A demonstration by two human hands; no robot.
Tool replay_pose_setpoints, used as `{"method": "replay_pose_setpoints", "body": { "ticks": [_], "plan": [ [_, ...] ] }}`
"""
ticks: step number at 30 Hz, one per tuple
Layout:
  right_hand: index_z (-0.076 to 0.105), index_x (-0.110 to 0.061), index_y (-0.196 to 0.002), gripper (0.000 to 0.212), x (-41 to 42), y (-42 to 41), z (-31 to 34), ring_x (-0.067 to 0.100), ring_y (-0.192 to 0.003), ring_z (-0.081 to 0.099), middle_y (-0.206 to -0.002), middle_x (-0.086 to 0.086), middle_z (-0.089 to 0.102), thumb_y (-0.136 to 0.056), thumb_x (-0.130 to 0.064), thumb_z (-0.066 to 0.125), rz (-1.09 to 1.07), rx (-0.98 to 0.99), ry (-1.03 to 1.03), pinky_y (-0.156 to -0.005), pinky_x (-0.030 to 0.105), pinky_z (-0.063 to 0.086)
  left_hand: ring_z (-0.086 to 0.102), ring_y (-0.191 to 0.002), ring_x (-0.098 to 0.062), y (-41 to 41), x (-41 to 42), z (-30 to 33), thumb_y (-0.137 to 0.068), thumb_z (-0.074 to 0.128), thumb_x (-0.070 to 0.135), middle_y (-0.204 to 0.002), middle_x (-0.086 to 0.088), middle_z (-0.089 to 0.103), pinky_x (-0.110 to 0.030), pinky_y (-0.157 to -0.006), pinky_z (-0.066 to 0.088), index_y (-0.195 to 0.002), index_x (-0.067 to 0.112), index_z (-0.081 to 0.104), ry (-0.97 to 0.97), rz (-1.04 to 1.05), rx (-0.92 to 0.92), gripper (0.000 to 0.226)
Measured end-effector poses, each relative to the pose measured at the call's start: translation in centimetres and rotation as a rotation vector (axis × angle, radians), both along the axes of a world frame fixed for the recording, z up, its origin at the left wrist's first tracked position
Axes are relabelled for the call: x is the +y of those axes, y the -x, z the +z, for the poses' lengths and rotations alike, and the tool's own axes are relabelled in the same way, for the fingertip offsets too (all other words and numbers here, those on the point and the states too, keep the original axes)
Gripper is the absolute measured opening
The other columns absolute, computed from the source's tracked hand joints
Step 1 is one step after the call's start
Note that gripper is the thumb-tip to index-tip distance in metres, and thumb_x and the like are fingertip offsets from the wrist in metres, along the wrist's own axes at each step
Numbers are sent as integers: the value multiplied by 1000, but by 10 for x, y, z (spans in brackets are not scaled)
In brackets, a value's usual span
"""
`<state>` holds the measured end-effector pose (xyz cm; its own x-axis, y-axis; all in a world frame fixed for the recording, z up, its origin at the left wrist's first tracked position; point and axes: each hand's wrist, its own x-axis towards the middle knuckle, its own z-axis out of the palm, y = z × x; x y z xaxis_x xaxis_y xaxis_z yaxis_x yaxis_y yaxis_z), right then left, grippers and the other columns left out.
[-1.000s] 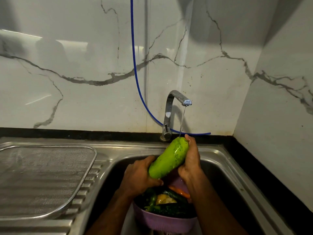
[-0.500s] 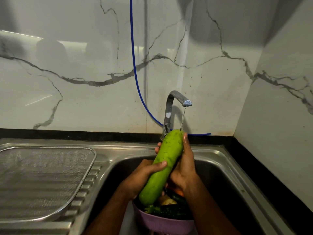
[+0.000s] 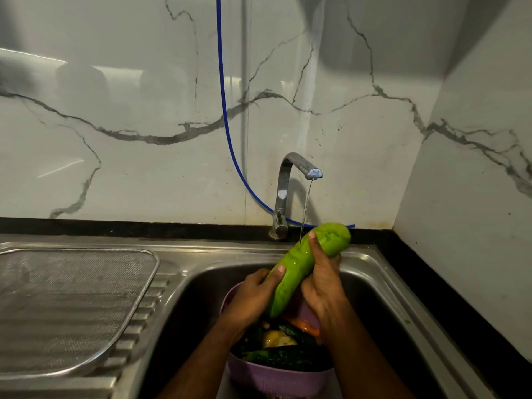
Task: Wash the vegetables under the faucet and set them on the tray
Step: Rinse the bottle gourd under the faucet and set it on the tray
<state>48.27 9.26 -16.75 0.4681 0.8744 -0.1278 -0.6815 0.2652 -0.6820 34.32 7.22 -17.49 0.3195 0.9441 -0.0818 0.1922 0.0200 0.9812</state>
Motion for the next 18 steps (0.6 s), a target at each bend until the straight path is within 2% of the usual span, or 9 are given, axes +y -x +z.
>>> {"method": "replay_pose_setpoints", "body": {
  "ticks": [1, 2, 5, 7, 10, 13, 16, 18],
  "plan": [
    [56, -22, -136, 83, 2, -4, -1, 40, -117, 67, -133, 23, 65, -61, -32, 89, -34, 16, -18, -94, 61, 56, 74, -79, -18, 0, -1, -2, -95, 55, 54, -98, -4, 74, -35, -55, 59, -114, 23, 65, -15, 4, 38, 37],
    [59, -23, -132, 75, 2, -9, -1, 41, -118, 66, -134, 24, 65, -64, -32, 88, -76, 30, -39, -93, 61, 56, 73, -76, -20, 1, 0, -4, -95, 57, 50, -100, -6, 73, -33, -52, 56, -117, 22, 62, -18, 3, 39, 36],
    [57, -25, -128, 56, 2, -23, 1, 39, -114, 68, -127, 17, 70, -79, -26, 83, -186, 122, -93, -95, 63, 55, 69, -74, -23, -4, 2, -9, -97, 63, 27, -107, -14, 70, -33, -56, 55, -127, 15, 54, 31, -14, -153, 34],
    [53, -25, -136, 66, 2, -30, 0, 32, -108, 71, -123, 11, 72, -78, -32, 84, -253, 164, -75, -98, 63, 54, 69, -80, -24, -13, 1, -10, -97, 62, 14, -112, -15, 69, -31, -61, 57, -127, 15, 55, 23, 6, -261, 31],
    [50, -25, -144, 95, -1, -29, -1, 32, -113, 71, -128, 12, 71, -61, -43, 92, -269, 217, -62, -98, 62, 54, 70, -82, -25, -26, -3, -4, -98, 59, 9, -109, -15, 69, -28, -62, 60, -127, 18, 56, -13, 54, -322, 30],
    [48, -25, -146, 97, -1, -30, -3, 34, -115, 70, -130, 15, 70, -62, -34, 96, -275, 246, -71, -98, 60, 55, 70, -64, -24, -31, -4, -6, -101, 55, 17, -97, -13, 72, -28, -50, 56, -128, 18, 54, -35, 56, -297, 27],
    [54, -21, -146, 116, 0, -24, -9, 37, -122, 65, -136, 16, 67, -42, -34, 104, -186, 226, -81, -100, 62, 52, 61, -46, -24, -27, -1, -7, -103, 51, 25, -86, -15, 71, -25, -41, 48, -124, 13, 54, -56, 82, -261, 24],
    [56, -14, -144, 111, 1, -19, -10, 38, -122, 65, -136, 19, 66, -46, -34, 103, -84, 199, -93, -97, 61, 55, 53, -40, -23, -23, 1, -6, -105, 43, 32, -78, -21, 64, -24, -39, 43, -120, 9, 52, -32, 89, -271, 28]
  ]
}}
